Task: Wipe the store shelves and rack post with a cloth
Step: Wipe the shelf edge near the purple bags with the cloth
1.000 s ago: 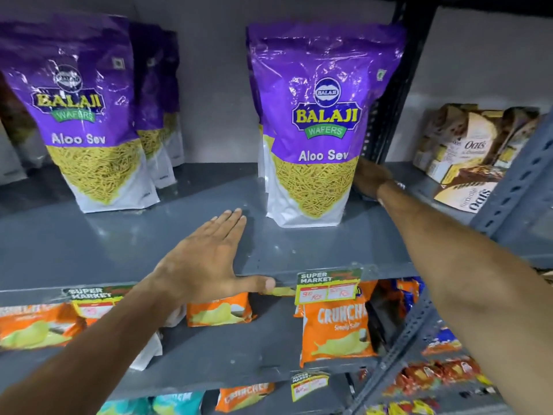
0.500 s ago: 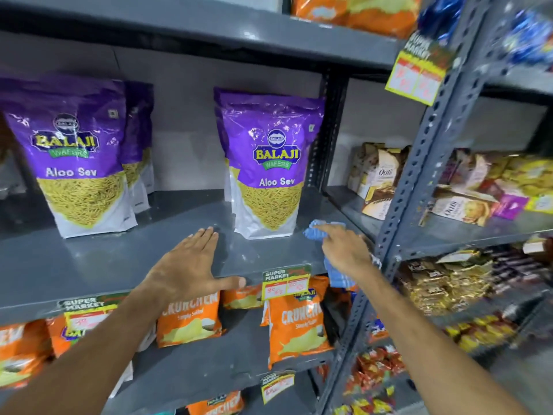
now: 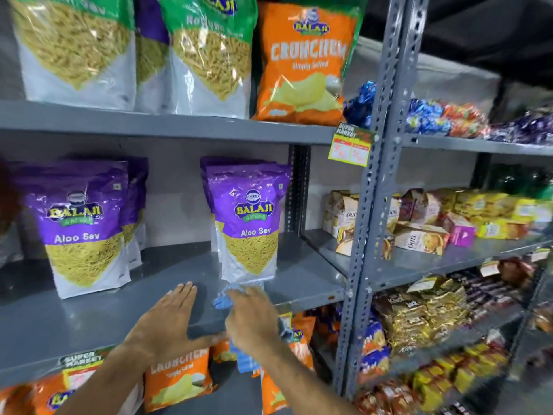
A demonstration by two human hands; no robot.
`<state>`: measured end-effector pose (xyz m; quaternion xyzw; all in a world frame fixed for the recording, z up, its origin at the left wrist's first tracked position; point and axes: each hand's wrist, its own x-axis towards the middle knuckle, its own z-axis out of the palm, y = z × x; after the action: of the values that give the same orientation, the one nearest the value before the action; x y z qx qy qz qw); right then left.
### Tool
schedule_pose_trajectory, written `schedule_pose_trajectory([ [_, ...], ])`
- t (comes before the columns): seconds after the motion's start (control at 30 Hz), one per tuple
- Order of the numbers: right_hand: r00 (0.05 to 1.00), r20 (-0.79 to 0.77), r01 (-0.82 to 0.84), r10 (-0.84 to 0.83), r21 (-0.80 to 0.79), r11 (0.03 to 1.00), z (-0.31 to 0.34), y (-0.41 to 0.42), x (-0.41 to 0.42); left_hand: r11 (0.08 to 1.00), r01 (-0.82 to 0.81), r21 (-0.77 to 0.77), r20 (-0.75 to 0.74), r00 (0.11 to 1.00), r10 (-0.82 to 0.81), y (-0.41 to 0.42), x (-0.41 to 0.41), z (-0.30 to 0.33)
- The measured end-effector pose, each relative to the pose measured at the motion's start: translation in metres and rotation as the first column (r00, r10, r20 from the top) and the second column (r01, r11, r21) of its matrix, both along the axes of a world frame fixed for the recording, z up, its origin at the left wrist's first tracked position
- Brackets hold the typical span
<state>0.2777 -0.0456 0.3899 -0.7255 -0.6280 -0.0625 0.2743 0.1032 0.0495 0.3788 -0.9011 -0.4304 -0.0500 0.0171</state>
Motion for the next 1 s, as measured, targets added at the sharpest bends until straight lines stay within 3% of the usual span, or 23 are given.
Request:
schedule_pose_trajectory([
  [0.13,0.991,-0.037,-0.132,0.13,-0.043,0.99,0.002,0.018,-0.025,0.999,-0.003,0.043,0.108,0.994,-0.001,-0.007,-0.049,-0.007],
  [0.17,0.986,-0.049,-0.161,0.159,-0.043,0.986,0.002,0.024,-0.032,0.996,-0.006,0.089,0.096,0.995,-0.002,-0.008,-0.064,-0.011],
  [0.27,0.959,-0.03,-0.283,0.282,-0.038,0.958,0.004,0.038,-0.063,0.992,-0.128,0.021,-0.004,0.992,0.128,-0.011,-0.103,-0.025],
  [0.37,0.911,0.013,-0.412,0.412,0.017,0.911,0.0,0.044,-0.101,0.98,-0.152,0.131,-0.04,0.987,0.158,-0.035,-0.134,-0.029],
  [0.6,0.783,0.134,-0.622,0.608,0.158,0.766,-0.039,0.021,-0.143,0.928,-0.205,0.31,0.154,0.974,0.164,-0.087,-0.179,-0.07],
  [0.77,0.655,0.243,-0.755,0.715,0.177,0.632,-0.105,0.01,-0.121,0.977,-0.145,0.159,0.113,0.985,0.128,-0.11,-0.175,-0.134],
  [1.0,0.716,0.096,-0.677,0.691,-0.147,0.722,-0.233,0.017,-0.071,0.986,-0.16,-0.055,0.078,0.983,0.164,-0.1,-0.139,-0.235],
])
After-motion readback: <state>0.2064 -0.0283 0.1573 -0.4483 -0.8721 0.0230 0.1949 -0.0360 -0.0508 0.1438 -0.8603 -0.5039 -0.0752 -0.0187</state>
